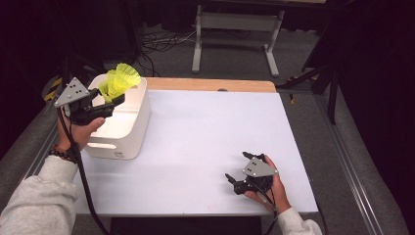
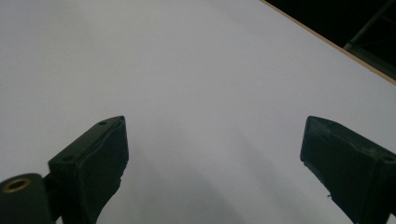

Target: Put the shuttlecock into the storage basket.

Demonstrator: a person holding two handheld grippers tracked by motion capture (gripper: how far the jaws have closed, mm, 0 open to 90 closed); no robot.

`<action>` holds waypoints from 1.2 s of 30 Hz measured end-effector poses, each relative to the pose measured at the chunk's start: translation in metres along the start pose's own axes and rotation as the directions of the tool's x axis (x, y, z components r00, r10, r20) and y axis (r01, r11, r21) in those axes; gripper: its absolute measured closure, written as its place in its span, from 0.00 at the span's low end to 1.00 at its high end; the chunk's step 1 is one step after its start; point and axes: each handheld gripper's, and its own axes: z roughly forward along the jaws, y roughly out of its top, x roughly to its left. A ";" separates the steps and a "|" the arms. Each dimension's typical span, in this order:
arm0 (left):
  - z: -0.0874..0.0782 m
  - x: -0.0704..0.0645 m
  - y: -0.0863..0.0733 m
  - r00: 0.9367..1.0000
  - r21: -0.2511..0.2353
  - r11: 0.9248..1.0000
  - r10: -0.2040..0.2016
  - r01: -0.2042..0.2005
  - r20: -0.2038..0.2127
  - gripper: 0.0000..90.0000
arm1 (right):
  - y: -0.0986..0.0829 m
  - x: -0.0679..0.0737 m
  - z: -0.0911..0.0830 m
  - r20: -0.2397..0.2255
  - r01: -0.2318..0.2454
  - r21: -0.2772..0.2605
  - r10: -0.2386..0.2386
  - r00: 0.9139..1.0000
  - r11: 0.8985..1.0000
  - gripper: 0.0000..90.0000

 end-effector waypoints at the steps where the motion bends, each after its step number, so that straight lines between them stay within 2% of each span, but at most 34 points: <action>1: 0.000 0.000 0.000 1.000 0.000 1.000 0.000 0.000 0.000 0.51 | 0.000 0.000 0.000 0.000 0.000 0.000 0.000 1.000 1.000 0.09; 5: 0.007 0.006 0.006 1.000 -0.003 1.000 -0.009 0.009 -0.004 0.51 | 0.000 0.000 0.000 -0.003 0.002 0.005 -0.002 1.000 1.000 0.09; 7: 0.014 0.013 0.005 0.999 0.006 0.999 -0.036 0.036 -0.018 0.52 | -0.001 0.000 0.001 -0.006 0.004 0.007 -0.004 1.000 1.000 0.09; 10: 0.020 0.017 0.002 0.998 0.019 0.998 -0.054 0.054 -0.010 0.51 | -0.001 0.000 0.000 -0.008 0.006 0.009 -0.006 1.000 1.000 0.09; 14: 0.028 0.021 -0.001 0.998 0.039 0.998 -0.046 0.047 -0.031 0.51 | -0.002 0.000 0.002 -0.013 0.009 0.019 -0.008 1.000 1.000 0.09; 15: 0.030 0.022 -0.001 0.998 0.034 0.998 -0.053 0.054 -0.022 0.51 | -0.002 0.000 0.002 -0.013 0.010 0.021 -0.010 1.000 1.000 0.09; 19: 0.040 0.030 -0.002 0.998 0.092 0.995 -0.041 0.044 -0.044 0.52 | -0.002 0.001 0.003 -0.032 0.012 0.026 -0.011 0.999 1.000 0.09; 21: 0.042 0.032 -0.003 0.998 0.097 0.994 -0.045 0.049 -0.048 0.52 | -0.002 0.002 0.004 -0.035 0.017 0.032 -0.015 0.999 0.999 0.09; 25: 0.047 0.039 -0.006 0.996 0.122 0.989 -0.073 0.080 -0.059 0.52 | -0.002 0.002 0.004 -0.040 0.018 0.033 -0.017 0.999 0.999 0.09; 26: 0.049 0.040 -0.007 0.995 0.136 0.988 -0.068 0.077 -0.067 0.52 | -0.002 0.002 0.004 -0.041 0.017 0.033 -0.016 0.999 0.999 0.09; 27: 0.053 0.042 -0.008 0.996 0.168 0.983 -0.063 0.074 -0.069 0.52 | -0.002 0.001 0.004 -0.043 0.015 0.032 -0.013 0.999 0.999 0.09; 30: 0.056 0.044 -0.008 0.995 0.183 0.981 -0.054 0.069 -0.084 0.52 | -0.002 0.001 0.005 -0.045 0.014 0.031 -0.013 0.999 0.999 0.09; 32: 0.059 0.046 -0.010 0.994 0.209 0.975 -0.055 0.074 -0.097 0.53 | -0.002 0.001 0.005 -0.043 0.015 0.035 -0.014 0.999 0.999 0.09; 35: 0.063 0.050 -0.012 0.994 0.255 0.966 -0.022 0.049 -0.106 0.53 | -0.002 0.001 0.005 -0.044 0.015 0.036 -0.014 0.999 0.999 0.09; 36: 0.064 0.050 -0.013 0.994 0.269 0.961 -0.030 0.058 -0.106 0.53 | -0.002 0.001 0.005 -0.045 0.016 0.036 -0.014 0.999 0.999 0.09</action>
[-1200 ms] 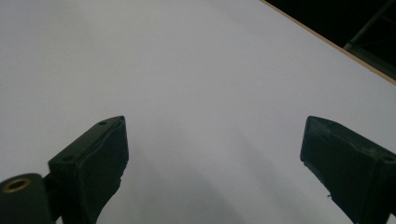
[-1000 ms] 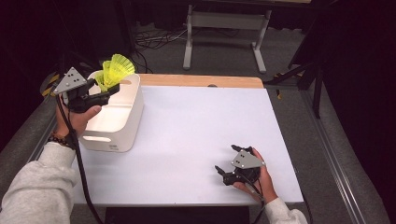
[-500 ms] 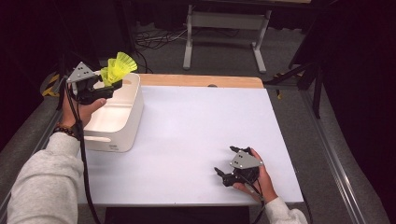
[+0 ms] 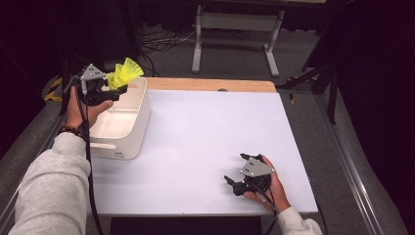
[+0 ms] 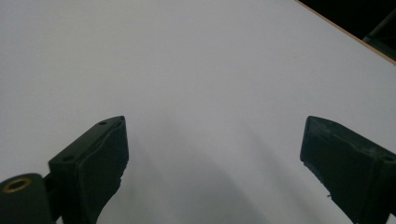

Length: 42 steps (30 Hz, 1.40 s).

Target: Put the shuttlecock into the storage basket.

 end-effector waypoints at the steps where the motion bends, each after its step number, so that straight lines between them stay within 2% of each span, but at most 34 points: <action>1: 0.001 0.002 0.000 1.000 0.008 1.000 0.015 -0.015 -0.007 0.53 | 0.000 0.000 0.000 -0.001 -0.002 -0.002 0.002 1.000 1.000 0.09; 2: 0.004 0.004 -0.002 1.000 0.029 1.000 0.003 -0.003 0.008 0.53 | 0.000 -0.001 0.000 -0.001 -0.004 -0.004 0.004 1.000 1.000 0.09; 6: 0.010 0.002 -0.001 1.000 0.067 0.998 0.017 -0.018 0.006 0.53 | 0.000 -0.001 0.000 0.004 -0.005 -0.003 0.005 1.000 1.000 0.09; 8: 0.016 0.000 -0.002 1.000 0.112 0.993 0.024 -0.024 0.006 0.53 | 0.000 -0.002 0.000 0.003 -0.005 -0.004 0.005 1.000 1.000 0.09; 12: 0.019 0.000 -0.003 1.000 0.144 0.989 0.016 -0.017 0.013 0.52 | 0.001 -0.001 0.001 0.000 -0.003 -0.003 0.003 1.000 1.000 0.09; 16: 0.023 0.000 -0.003 0.999 0.168 0.985 0.033 -0.033 0.003 0.52 | 0.001 -0.001 0.001 -0.003 -0.001 -0.003 0.001 1.000 1.000 0.09; 17: 0.025 0.000 -0.004 1.000 0.182 0.983 0.030 -0.031 0.010 0.52 | 0.001 -0.001 0.001 -0.003 -0.001 -0.004 0.001 1.000 1.000 0.09; 18: 0.028 -0.001 -0.006 0.999 0.220 0.975 0.038 -0.037 0.001 0.52 | 0.002 -0.001 0.001 -0.002 -0.003 -0.005 0.003 1.000 1.000 0.09; 25: 0.032 -0.002 -0.007 0.999 0.260 0.965 0.049 -0.046 -0.007 0.51 | 0.002 0.001 0.000 -0.010 0.002 -0.003 -0.002 1.000 1.000 0.09; 28: 0.036 -0.004 -0.008 0.998 0.298 0.953 0.066 -0.058 -0.014 0.51 | 0.004 0.004 0.000 -0.018 0.014 -0.005 -0.014 1.000 1.000 0.09; 31: 0.039 -0.007 -0.008 0.995 0.336 0.938 0.099 -0.087 -0.016 0.50 | 0.004 0.003 0.000 -0.020 0.013 0.001 -0.012 1.000 1.000 0.09; 35: 0.037 -0.006 -0.009 0.996 0.328 0.942 0.086 -0.076 -0.016 0.51 | 0.004 0.003 -0.001 -0.019 0.010 0.001 -0.010 1.000 1.000 0.09; 36: 0.038 -0.005 -0.009 0.996 0.336 0.939 0.085 -0.075 -0.014 0.50 | 0.004 0.003 -0.001 -0.018 0.010 -0.002 -0.010 1.000 1.000 0.09; 37: 0.040 -0.006 -0.010 0.996 0.359 0.930 0.085 -0.077 -0.005 0.49 | 0.005 0.004 -0.001 -0.018 0.011 -0.002 -0.011 1.000 1.000 0.09; 42: 0.043 -0.007 -0.011 0.997 0.376 0.923 0.080 -0.082 0.020 0.45 | 0.004 0.005 0.000 -0.024 0.016 0.008 -0.015 1.000 1.000 0.09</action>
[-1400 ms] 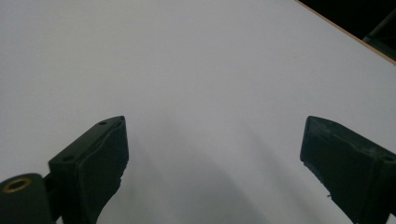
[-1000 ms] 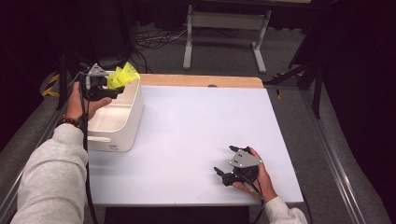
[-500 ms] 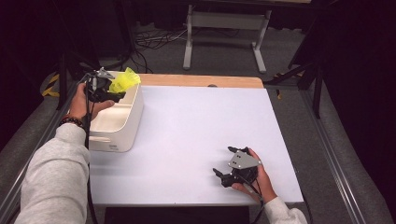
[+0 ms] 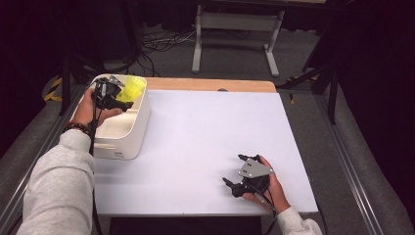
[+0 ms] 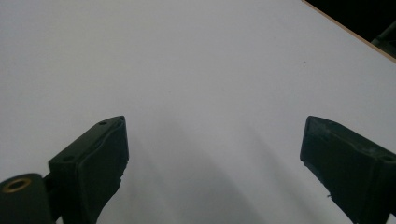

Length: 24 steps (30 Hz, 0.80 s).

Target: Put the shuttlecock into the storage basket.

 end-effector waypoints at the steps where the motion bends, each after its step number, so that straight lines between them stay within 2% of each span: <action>1: 0.001 0.000 0.000 1.000 0.014 1.000 0.004 -0.004 -0.007 0.45 | 0.000 0.000 0.000 0.000 0.000 0.000 0.000 1.000 1.000 0.09; 10: 0.003 -0.001 0.000 1.000 0.042 0.999 0.015 -0.015 0.005 0.41 | -0.001 -0.001 0.000 -0.002 -0.005 0.003 0.005 1.000 1.000 0.09; 19: 0.001 -0.002 0.001 1.000 0.048 0.999 0.008 -0.007 -0.014 0.27 | -0.001 -0.002 0.000 0.002 -0.008 0.004 0.008 1.000 1.000 0.09; 20: -0.002 -0.003 0.002 1.000 0.021 1.000 0.017 -0.016 -0.018 0.26 | -0.001 -0.002 0.000 0.003 -0.008 0.005 0.008 1.000 1.000 0.09; 22: -0.004 -0.004 0.003 1.000 0.002 1.000 0.016 -0.016 -0.018 0.25 | -0.001 -0.002 0.000 0.004 -0.009 0.003 0.009 1.000 1.000 0.09; 23: -0.009 -0.005 0.004 0.999 -0.014 0.999 0.035 -0.035 -0.034 0.25 | -0.001 -0.003 -0.001 0.007 -0.009 0.000 0.009 1.000 1.000 0.09; 24: -0.009 -0.005 0.004 0.999 -0.014 0.999 0.035 -0.035 -0.034 0.25 | -0.001 -0.003 -0.001 0.009 -0.010 -0.002 0.010 1.000 1.000 0.09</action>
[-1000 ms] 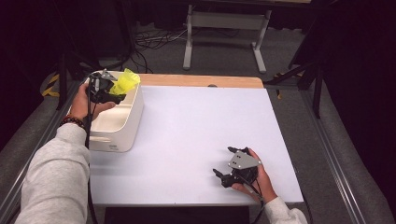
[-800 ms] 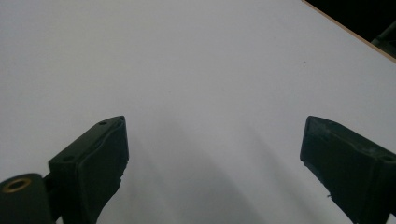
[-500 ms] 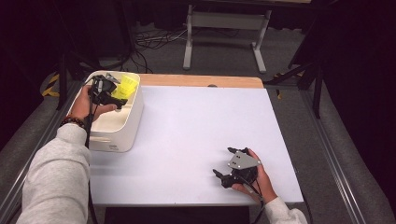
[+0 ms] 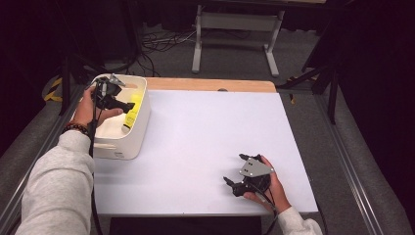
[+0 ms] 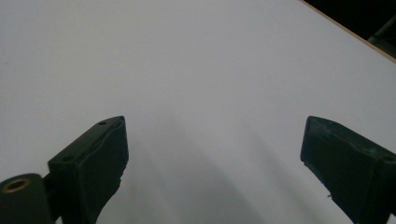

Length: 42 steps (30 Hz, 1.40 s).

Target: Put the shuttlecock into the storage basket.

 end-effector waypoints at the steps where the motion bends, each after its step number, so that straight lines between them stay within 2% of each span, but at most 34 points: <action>1: -0.001 0.000 0.000 1.000 -0.004 1.000 0.011 -0.011 -0.004 0.25 | 0.000 0.000 0.000 0.000 0.000 0.000 0.000 1.000 1.000 0.09; 4: -0.007 -0.002 0.001 1.000 -0.024 1.000 0.014 -0.014 -0.010 0.24 | 0.001 0.000 -0.001 0.006 0.000 -0.003 0.000 1.000 1.000 0.09; 6: -0.016 -0.001 0.002 0.999 -0.063 0.997 0.031 -0.033 -0.038 0.24 | 0.002 -0.001 -0.002 0.012 0.000 -0.009 0.000 1.000 1.000 0.09; 11: -0.024 -0.001 0.002 0.996 -0.096 0.994 0.052 -0.058 -0.065 0.25 | 0.002 -0.001 -0.003 0.017 0.003 -0.014 -0.003 1.000 1.000 0.09; 15: -0.030 0.000 0.001 0.998 -0.137 0.990 0.037 -0.045 -0.057 0.25 | 0.003 -0.001 -0.004 0.022 -0.001 -0.020 0.002 1.000 1.000 0.09; 19: -0.035 -0.003 0.001 0.997 -0.154 0.986 0.062 -0.069 -0.048 0.26 | 0.003 -0.001 -0.004 0.028 -0.001 -0.023 0.001 1.000 1.000 0.09; 21: -0.040 -0.006 0.002 0.997 -0.185 0.980 0.066 -0.073 -0.045 0.27 | 0.003 -0.001 -0.005 0.026 0.002 -0.027 -0.001 1.000 1.000 0.09; 22: -0.040 -0.006 0.002 0.997 -0.185 0.980 0.066 -0.073 -0.045 0.26 | 0.004 -0.001 -0.005 0.029 0.003 -0.028 -0.002 1.000 1.000 0.09; 23: -0.044 -0.008 0.002 0.996 -0.209 0.975 0.073 -0.081 -0.050 0.27 | 0.004 0.000 -0.005 0.030 0.003 -0.028 -0.002 1.000 1.000 0.09; 27: -0.047 -0.010 0.001 0.997 -0.225 0.971 0.069 -0.077 -0.043 0.27 | 0.004 0.000 -0.005 0.031 0.003 -0.028 -0.002 1.000 1.000 0.09; 29: -0.050 -0.012 0.000 0.996 -0.250 0.965 0.073 -0.081 -0.044 0.29 | 0.004 0.000 -0.006 0.031 0.005 -0.027 -0.004 1.000 1.000 0.09; 31: -0.053 -0.013 -0.003 0.998 -0.287 0.956 0.055 -0.060 -0.025 0.28 | 0.004 0.000 -0.006 0.030 0.006 -0.027 -0.005 1.000 1.000 0.09; 34: -0.054 -0.014 -0.004 0.998 -0.286 0.956 0.060 -0.067 -0.034 0.26 | 0.004 0.000 -0.006 0.029 0.006 -0.027 -0.006 1.000 1.000 0.09; 35: -0.054 -0.015 -0.005 0.998 -0.302 0.951 0.054 -0.063 -0.036 0.25 | 0.004 0.000 -0.006 0.029 0.006 -0.027 -0.005 1.000 1.000 0.09; 37: -0.056 -0.016 -0.006 0.998 -0.309 0.949 0.048 -0.059 -0.043 0.24 | 0.004 0.000 -0.006 0.028 0.006 -0.026 -0.005 1.000 1.000 0.09; 38: -0.058 -0.016 -0.006 0.998 -0.326 0.944 0.036 -0.051 -0.053 0.23 | 0.004 0.000 -0.005 0.028 0.005 -0.026 -0.004 1.000 1.000 0.09; 42: -0.063 -0.016 -0.008 0.998 -0.340 0.939 0.033 -0.050 -0.056 0.22 | 0.004 0.001 -0.005 0.027 0.004 -0.023 -0.003 1.000 1.000 0.09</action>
